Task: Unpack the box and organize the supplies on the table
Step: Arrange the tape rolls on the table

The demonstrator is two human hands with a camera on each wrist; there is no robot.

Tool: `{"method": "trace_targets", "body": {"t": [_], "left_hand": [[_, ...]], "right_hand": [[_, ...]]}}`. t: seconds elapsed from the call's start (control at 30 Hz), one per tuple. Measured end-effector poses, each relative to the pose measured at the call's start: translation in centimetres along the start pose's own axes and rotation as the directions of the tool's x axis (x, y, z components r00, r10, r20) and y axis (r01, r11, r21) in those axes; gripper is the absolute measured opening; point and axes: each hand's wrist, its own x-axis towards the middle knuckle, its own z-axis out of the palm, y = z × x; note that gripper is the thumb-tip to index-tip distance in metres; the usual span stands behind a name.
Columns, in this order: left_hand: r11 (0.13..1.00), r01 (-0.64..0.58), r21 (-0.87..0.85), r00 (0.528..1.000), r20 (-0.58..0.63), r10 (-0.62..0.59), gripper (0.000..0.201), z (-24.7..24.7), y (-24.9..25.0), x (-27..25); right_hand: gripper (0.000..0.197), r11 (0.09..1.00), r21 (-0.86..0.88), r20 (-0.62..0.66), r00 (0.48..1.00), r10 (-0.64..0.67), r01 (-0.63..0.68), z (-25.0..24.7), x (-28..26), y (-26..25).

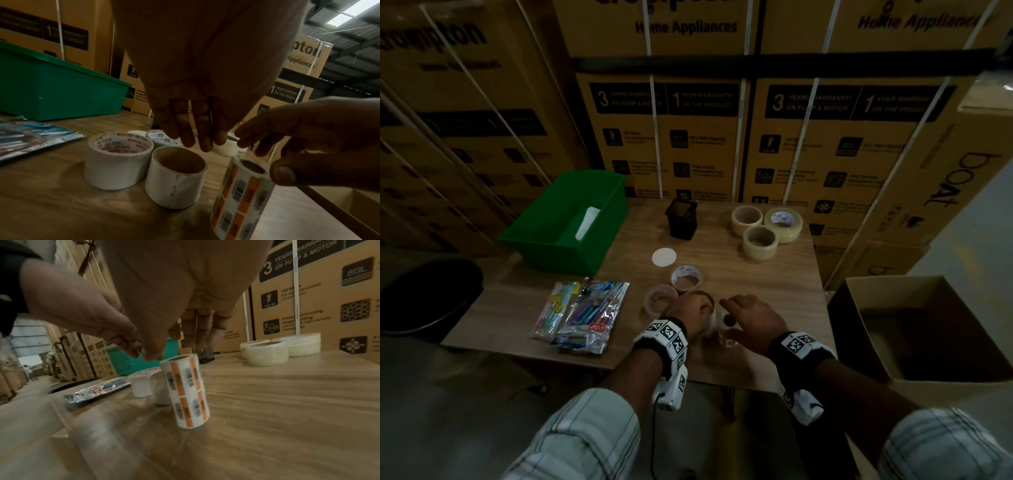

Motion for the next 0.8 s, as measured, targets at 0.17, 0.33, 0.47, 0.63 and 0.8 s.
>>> {"method": "trace_targets", "body": {"t": [0.17,0.33,0.47,0.63,0.8], "left_hand": [[0.999,-0.04,-0.036,0.999,-0.015,0.039,0.027,0.4,-1.2,0.8],[0.997,-0.058,-0.056,0.998,0.026,0.06,0.028,0.8,-2.0,1.8],[0.995,-0.037,-0.096,0.999,0.032,0.041,0.028,0.2,-1.8,3.4],[0.995,0.0,-0.104,1.0,-0.015,-0.002,0.027,-1.1,-1.9,6.5],[0.996,0.067,-0.058,0.995,-0.073,-0.071,0.022,-2.6,-2.2,10.0]], "right_hand": [[0.063,0.995,0.015,0.084,0.992,0.095,-0.097,1.2,0.6,-0.6],[0.052,0.991,0.063,0.102,0.989,0.111,-0.118,1.0,0.8,-0.7],[0.051,0.989,0.092,0.113,0.988,0.104,-0.114,-0.3,0.9,0.1],[0.051,0.994,0.045,0.09,0.992,0.092,-0.097,-3.0,3.4,2.9],[0.05,0.995,0.064,0.034,0.997,0.076,-0.078,-4.8,8.9,6.2]]}}
